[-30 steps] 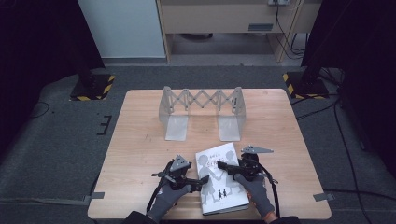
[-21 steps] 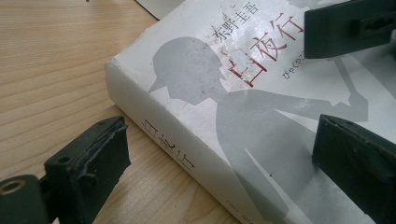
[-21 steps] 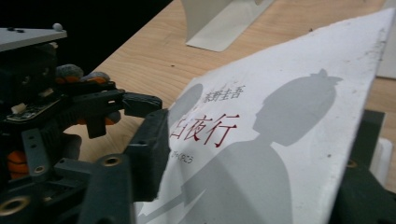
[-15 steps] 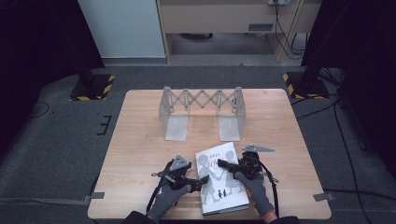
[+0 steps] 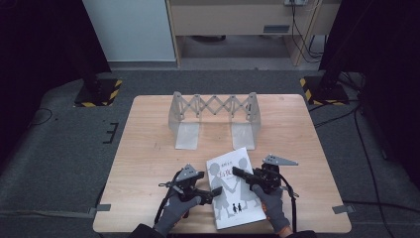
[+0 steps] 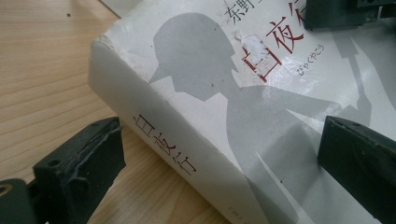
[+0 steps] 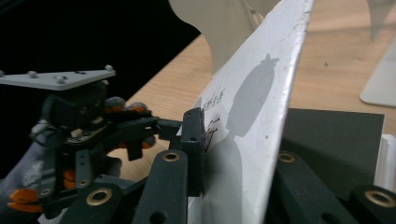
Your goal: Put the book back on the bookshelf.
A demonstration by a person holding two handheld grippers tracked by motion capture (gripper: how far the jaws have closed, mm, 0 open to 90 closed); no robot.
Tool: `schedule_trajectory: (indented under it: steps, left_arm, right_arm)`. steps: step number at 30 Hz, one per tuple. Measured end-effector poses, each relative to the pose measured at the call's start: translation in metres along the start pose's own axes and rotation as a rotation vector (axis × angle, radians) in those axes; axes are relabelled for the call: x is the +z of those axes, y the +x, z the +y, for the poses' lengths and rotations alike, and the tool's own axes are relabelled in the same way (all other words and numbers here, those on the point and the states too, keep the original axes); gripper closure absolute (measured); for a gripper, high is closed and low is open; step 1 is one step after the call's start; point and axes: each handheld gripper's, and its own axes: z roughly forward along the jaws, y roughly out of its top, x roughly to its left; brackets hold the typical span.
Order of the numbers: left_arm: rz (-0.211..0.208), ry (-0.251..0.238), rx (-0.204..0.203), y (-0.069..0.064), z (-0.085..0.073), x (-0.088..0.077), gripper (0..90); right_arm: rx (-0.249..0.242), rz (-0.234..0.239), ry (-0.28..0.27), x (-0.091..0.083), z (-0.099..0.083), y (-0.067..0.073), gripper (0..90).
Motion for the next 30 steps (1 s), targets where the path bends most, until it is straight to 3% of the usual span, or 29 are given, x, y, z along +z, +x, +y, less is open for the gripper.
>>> schedule_trajectory:
  steps: [7,12,19,22,25,26,30]
  left_arm:
    - [-0.021,-0.013,-0.001,-0.001,0.000,0.001,0.0]
    - [-0.064,0.004,-0.079,0.003,-0.002,0.003,0.0]
    - [-0.076,0.010,-0.101,0.004,-0.002,0.005,0.0]
    - [-0.113,0.013,-0.136,0.007,-0.003,0.006,0.0]
    - [-0.122,0.012,-0.139,0.007,-0.003,0.006,0.0]
    - [-0.192,0.031,-0.163,0.007,-0.005,0.010,0.0]
    - [-0.186,0.038,-0.167,0.005,-0.004,0.010,0.0]
  right_arm:
    - [-0.011,0.042,-0.019,-0.003,0.002,0.001,77.4]
    - [-0.020,0.046,-0.027,-0.004,0.002,0.002,77.2]
    - [-0.021,0.057,-0.021,-0.004,0.003,-0.001,77.0]
    - [-0.035,0.065,-0.027,-0.005,0.003,0.001,77.1]
    - [-0.043,0.071,-0.029,-0.006,0.004,0.001,77.1]
    - [-0.046,0.083,-0.028,-0.006,0.004,0.001,77.2]
    - [-0.055,0.086,-0.019,-0.007,0.005,0.003,76.4]
